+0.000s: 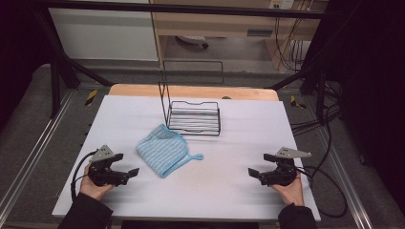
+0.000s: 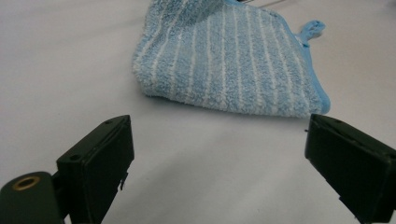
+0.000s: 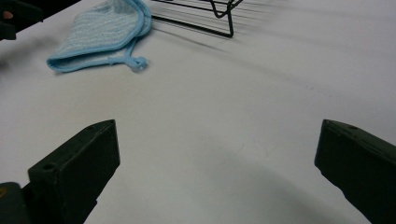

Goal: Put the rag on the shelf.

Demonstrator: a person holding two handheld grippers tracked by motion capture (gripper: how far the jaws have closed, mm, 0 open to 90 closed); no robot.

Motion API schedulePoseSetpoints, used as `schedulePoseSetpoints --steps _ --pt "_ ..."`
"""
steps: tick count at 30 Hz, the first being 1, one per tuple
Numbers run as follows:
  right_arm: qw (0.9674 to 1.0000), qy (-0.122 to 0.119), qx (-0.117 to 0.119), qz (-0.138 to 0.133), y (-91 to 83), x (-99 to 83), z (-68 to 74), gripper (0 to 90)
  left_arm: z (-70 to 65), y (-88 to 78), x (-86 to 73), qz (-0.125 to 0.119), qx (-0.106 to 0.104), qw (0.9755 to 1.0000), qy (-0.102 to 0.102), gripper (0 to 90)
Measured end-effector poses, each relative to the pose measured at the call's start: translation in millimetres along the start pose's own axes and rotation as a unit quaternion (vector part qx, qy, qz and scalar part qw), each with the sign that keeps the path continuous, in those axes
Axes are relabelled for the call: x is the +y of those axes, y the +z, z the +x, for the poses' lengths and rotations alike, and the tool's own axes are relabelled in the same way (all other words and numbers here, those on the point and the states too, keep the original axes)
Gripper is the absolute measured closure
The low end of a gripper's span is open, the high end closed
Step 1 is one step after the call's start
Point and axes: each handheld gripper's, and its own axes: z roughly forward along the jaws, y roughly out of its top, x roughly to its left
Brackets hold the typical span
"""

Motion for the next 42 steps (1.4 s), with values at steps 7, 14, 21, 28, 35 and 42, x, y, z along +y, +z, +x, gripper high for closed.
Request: schedulePoseSetpoints --steps 7,14,21,28,35,42 --pt "1.0 0.001 -0.002 0.001 -0.3 0.0 0.3 0.5 -0.9 -0.4 1.0 0.002 0.003 1.0 -0.004 8.2" --pt "1.0 0.0 -0.003 0.001 0.7 0.1 0.3 0.5 -4.3 1.0 4.1 0.004 0.003 1.0 -0.003 8.2" --pt "1.0 -0.001 -0.005 0.003 1.2 -0.2 0.6 0.5 -12.9 1.4 12.3 0.003 -0.001 1.0 -0.001 8.3" --pt "1.0 0.0 -0.008 0.005 1.4 -0.2 0.7 0.5 -23.3 5.0 24.2 0.012 -0.001 0.9999 0.006 9.9" --pt "0.9999 -0.001 -0.009 0.007 1.8 -0.3 0.7 0.5 -33.5 14.2 34.0 0.027 -0.005 0.9995 0.016 11.3" --pt "0.9999 -0.002 -0.01 0.01 2.6 -0.3 0.7 0.6 -46.7 29.7 45.9 0.045 -0.014 0.9987 0.019 16.7"
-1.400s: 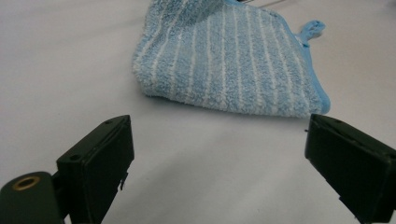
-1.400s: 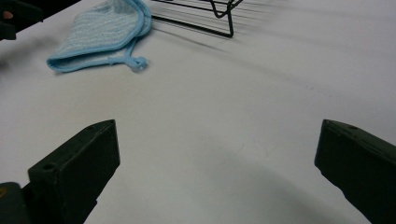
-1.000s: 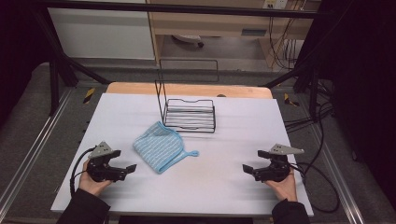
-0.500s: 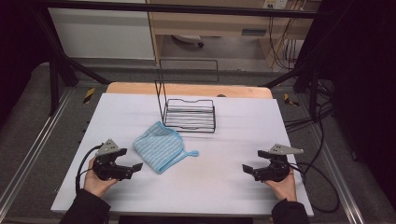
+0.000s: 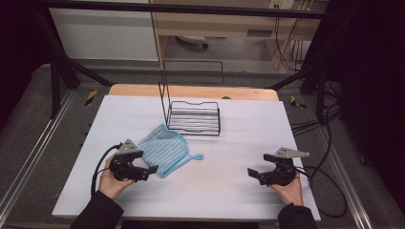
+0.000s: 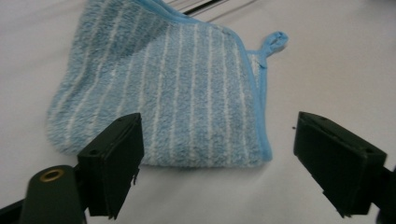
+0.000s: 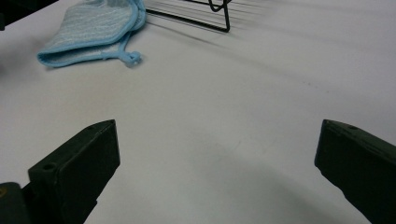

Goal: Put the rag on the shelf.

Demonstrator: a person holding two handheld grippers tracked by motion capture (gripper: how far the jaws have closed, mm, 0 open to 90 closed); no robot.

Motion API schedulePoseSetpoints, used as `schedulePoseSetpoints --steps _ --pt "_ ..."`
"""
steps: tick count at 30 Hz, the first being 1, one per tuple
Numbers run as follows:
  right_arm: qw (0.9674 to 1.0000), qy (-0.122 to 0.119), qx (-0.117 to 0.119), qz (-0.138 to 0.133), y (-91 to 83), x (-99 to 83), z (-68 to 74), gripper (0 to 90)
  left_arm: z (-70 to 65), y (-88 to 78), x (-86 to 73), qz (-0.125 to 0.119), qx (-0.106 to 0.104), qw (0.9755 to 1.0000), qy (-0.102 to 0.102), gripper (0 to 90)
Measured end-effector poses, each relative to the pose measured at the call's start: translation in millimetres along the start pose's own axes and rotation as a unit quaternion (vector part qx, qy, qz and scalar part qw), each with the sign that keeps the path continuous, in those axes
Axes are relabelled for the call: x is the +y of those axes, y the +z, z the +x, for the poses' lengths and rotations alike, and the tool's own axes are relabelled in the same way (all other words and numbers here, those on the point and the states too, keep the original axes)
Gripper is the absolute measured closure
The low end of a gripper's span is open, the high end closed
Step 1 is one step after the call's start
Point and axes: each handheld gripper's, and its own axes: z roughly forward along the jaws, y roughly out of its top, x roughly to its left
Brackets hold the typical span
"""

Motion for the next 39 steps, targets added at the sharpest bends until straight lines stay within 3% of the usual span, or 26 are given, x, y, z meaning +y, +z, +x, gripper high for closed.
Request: schedulePoseSetpoints --steps 9,19,30,34,39 --pt "1.0 -0.003 0.0 0.002 1.2 -0.3 0.0 0.7 -18.2 27.7 9.4 0.034 -0.007 0.9993 0.012 32.3" --pt "0.9999 -0.006 0.0 0.011 3.8 -0.6 0.0 0.7 -19.0 52.7 6.1 0.06 0.004 0.998 0.016 41.0" --pt "0.9999 -0.006 -0.001 0.01 3.7 -0.5 -0.2 0.8 -20.7 57.5 4.0 0.07 0.027 0.9968 0.028 50.0" --pt "0.9999 -0.006 0.0 0.012 5.0 -0.7 0.1 0.9 -19.1 57.7 5.7 0.077 0.042 0.9957 0.029 65.4" --pt "0.9999 -0.006 0.0 0.014 5.5 -0.8 0.1 1.0 -14.7 57.3 7.3 0.08 0.045 0.9956 0.019 75.9"
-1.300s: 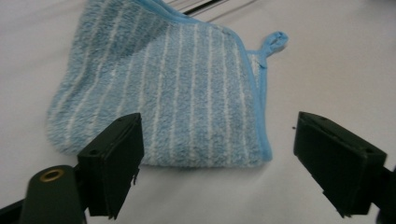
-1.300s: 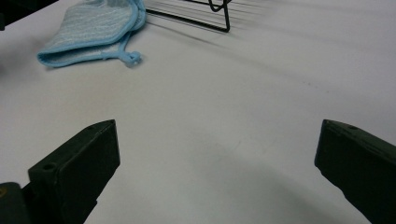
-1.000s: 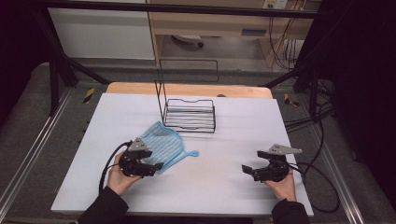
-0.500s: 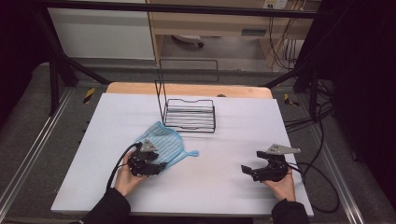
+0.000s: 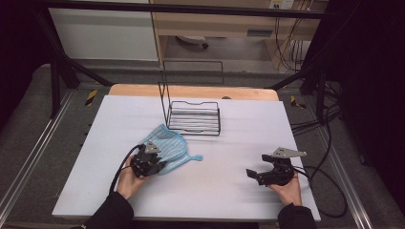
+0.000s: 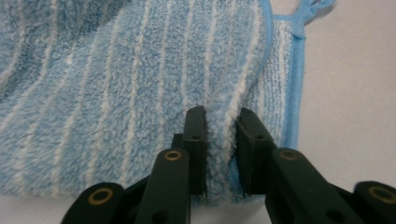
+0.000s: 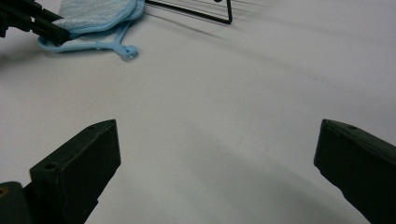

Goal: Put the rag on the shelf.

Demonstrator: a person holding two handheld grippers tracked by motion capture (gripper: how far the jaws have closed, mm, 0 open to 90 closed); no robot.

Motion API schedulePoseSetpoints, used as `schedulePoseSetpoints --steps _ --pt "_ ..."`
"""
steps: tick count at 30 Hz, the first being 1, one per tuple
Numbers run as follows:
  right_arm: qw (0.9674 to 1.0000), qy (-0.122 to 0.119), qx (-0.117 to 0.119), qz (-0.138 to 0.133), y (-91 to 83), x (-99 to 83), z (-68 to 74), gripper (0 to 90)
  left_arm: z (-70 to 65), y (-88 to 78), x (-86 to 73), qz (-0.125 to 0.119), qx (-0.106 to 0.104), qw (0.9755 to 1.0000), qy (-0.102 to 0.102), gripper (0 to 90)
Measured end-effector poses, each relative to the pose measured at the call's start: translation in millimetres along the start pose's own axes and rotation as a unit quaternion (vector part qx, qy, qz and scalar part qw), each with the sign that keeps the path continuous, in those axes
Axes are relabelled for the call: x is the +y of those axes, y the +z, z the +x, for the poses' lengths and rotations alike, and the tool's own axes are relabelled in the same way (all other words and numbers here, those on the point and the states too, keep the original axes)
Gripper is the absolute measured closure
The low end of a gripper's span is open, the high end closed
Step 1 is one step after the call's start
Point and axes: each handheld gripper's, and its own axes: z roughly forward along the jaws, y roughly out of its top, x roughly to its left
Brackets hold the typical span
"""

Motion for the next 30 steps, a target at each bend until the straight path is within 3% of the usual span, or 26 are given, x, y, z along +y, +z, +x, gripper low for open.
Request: schedulePoseSetpoints --steps 4,13,21,30 --pt "1.0 -0.001 0.0 -0.001 -0.2 0.1 -0.2 1.1 0.0 -1.0 0.5 0.001 0.004 1.0 0.001 79.1" --pt "1.0 0.002 0.002 -0.004 -2.0 0.5 -0.2 1.2 2.3 -11.1 -3.0 0.001 -0.012 0.9999 0.012 81.0" --pt "1.0 0.0 0.004 -0.002 -1.2 0.3 1.2 1.3 1.7 -23.7 -13.8 0.019 -0.028 0.9987 0.038 80.9" --pt "1.0 0.001 0.004 -0.003 -1.0 0.3 2.3 1.3 3.9 -37.6 -29.2 0.023 -0.048 0.9977 0.043 80.2"
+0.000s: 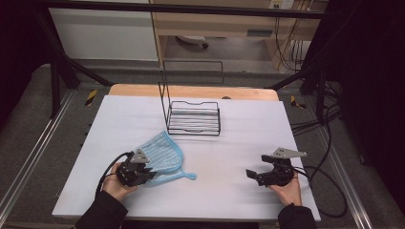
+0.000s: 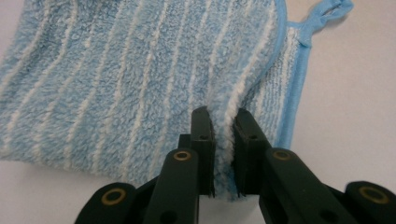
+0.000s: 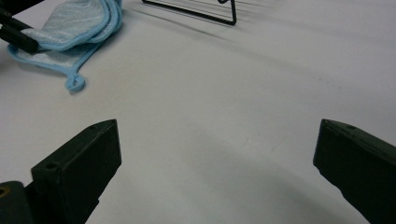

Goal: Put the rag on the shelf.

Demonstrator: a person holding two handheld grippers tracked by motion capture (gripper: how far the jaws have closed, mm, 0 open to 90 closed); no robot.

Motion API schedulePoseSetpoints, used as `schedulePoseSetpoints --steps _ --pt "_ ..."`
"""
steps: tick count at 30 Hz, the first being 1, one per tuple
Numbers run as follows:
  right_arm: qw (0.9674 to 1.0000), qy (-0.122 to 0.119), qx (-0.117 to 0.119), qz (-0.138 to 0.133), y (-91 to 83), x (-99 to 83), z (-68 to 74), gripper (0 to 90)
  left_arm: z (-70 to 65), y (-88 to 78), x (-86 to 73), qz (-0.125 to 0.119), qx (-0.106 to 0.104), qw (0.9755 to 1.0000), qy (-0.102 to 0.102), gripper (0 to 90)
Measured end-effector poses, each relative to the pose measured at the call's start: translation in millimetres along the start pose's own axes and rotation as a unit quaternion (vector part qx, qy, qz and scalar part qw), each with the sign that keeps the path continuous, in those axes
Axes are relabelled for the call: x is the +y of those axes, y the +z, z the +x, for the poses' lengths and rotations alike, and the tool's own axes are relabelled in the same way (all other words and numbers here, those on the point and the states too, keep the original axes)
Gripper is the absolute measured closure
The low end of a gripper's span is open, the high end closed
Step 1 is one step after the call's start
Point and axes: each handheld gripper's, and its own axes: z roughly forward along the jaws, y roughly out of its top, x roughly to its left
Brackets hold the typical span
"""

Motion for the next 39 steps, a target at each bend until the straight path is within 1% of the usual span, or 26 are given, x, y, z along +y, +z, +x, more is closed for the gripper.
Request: schedulePoseSetpoints --steps 1,9,10,11,12,14,17,19,20,21,22,23,24,25,26,27,28,29,30,32,33,34,35,36,38,39 --pt "1.0 0.004 0.0 0.001 -0.1 -0.1 0.7 1.4 0.3 -1.2 -1.5 0.001 -0.002 1.0 0.001 80.0" --pt "1.0 0.002 0.002 0.003 0.9 0.1 1.4 1.5 4.0 -15.2 -19.7 -0.001 -0.012 0.9999 -0.005 78.5" --pt "1.0 0.002 0.002 0.004 1.3 0.1 1.9 1.5 4.4 -16.5 -21.8 -0.002 -0.014 0.9999 -0.007 77.8" --pt "1.0 0.003 0.002 0.005 1.9 0.3 3.0 1.6 4.2 -17.6 -23.3 -0.005 -0.016 0.9998 -0.01 75.1" --pt "1.0 0.003 0.002 0.005 1.9 0.3 3.0 1.6 4.1 -18.6 -23.9 -0.007 -0.016 0.9998 -0.012 75.1" --pt "1.0 0.001 0.002 0.004 2.4 1.0 4.0 1.7 2.8 -24.6 -24.0 -0.015 -0.018 0.9996 -0.019 69.1" --pt "1.0 -0.006 0.004 0.001 3.2 3.2 6.7 2.3 1.7 -37.0 -24.8 -0.049 -0.02 0.9978 -0.039 57.0" --pt "1.0 -0.005 0.006 0.002 5.0 5.2 10.3 2.9 3.1 -42.5 -27.2 -0.064 -0.011 0.9964 -0.055 50.3" --pt "1.0 -0.006 0.006 0.002 6.5 6.5 12.1 3.3 4.9 -43.6 -28.8 -0.068 -0.005 0.9957 -0.062 47.6" --pt "0.9999 -0.009 0.007 0.003 8.2 8.1 14.2 3.8 7.0 -43.2 -30.8 -0.069 0.002 0.9948 -0.075 45.8" --pt "0.9999 -0.013 0.011 0.002 12.6 12.4 20.1 5.1 9.5 -41.6 -32.7 -0.066 0.007 0.9935 -0.092 43.1" --pt "0.9999 -0.013 0.011 0.002 12.6 12.4 20.1 5.1 11.9 -39.9 -34.3 -0.063 0.011 0.9928 -0.101 41.8" --pt "0.9997 -0.017 0.015 0.0 17.6 17.2 27.0 6.5 14.5 -37.5 -36.7 -0.06 0.015 0.991 -0.119 41.7" --pt "0.9996 -0.019 0.019 -0.001 21.9 21.0 32.3 7.3 17.4 -34.9 -39.8 -0.057 0.014 0.989 -0.136 41.2" --pt "0.9996 -0.019 0.019 -0.001 21.9 21.0 32.3 7.3 18.8 -33.0 -42.1 -0.056 0.013 0.9873 -0.148 41.2" --pt "0.9995 -0.02 0.025 0.001 29.0 26.7 40.7 9.3 19.5 -31.6 -43.7 -0.055 0.012 0.9863 -0.155 39.9" --pt "0.9995 -0.02 0.025 0.001 29.0 26.7 40.7 9.3 19.9 -29.6 -45.8 -0.05 0.012 0.9849 -0.165 39.9" --pt "0.9992 -0.027 0.029 0.006 38.6 33.5 50.2 11.1 19.8 -28.3 -47.0 -0.048 0.013 0.9845 -0.168 39.4" --pt "0.9991 -0.026 0.033 0.006 44.1 36.7 55.6 12.5 19.2 -26.9 -48.3 -0.045 0.014 0.984 -0.172 39.5" --pt "0.9987 -0.029 0.041 0.012 57.1 44.6 67.6 15.0 17.4 -23.5 -49.8 -0.037 0.014 0.984 -0.174 42.1" --pt "0.9983 -0.033 0.047 0.012 63.5 47.8 73.1 16.8 16.4 -22.6 -50.3 -0.038 0.016 0.9841 -0.173 42.4" --pt "0.9983 -0.033 0.047 0.012 63.5 47.8 73.1 16.8 16.0 -22.7 -50.2 -0.038 0.017 0.9842 -0.172 42.4" --pt "0.998 -0.036 0.05 0.013 68.6 50.4 77.0 18.7 15.8 -22.6 -50.0 -0.038 0.016 0.9842 -0.172 43.9" --pt "0.9974 -0.039 0.058 0.016 83.0 57.1 87.5 21.0 15.7 -22.6 -50.1 -0.038 0.015 0.9842 -0.172 48.3" --pt "0.9968 -0.042 0.064 0.024 98.3 62.9 97.6 23.1 15.2 -22.7 -50.3 -0.037 0.018 0.9844 -0.171 52.2" --pt "0.9968 -0.042 0.064 0.024 98.3 62.9 97.6 23.1 15.0 -22.7 -50.3 -0.036 0.016 0.9844 -0.171 52.2"
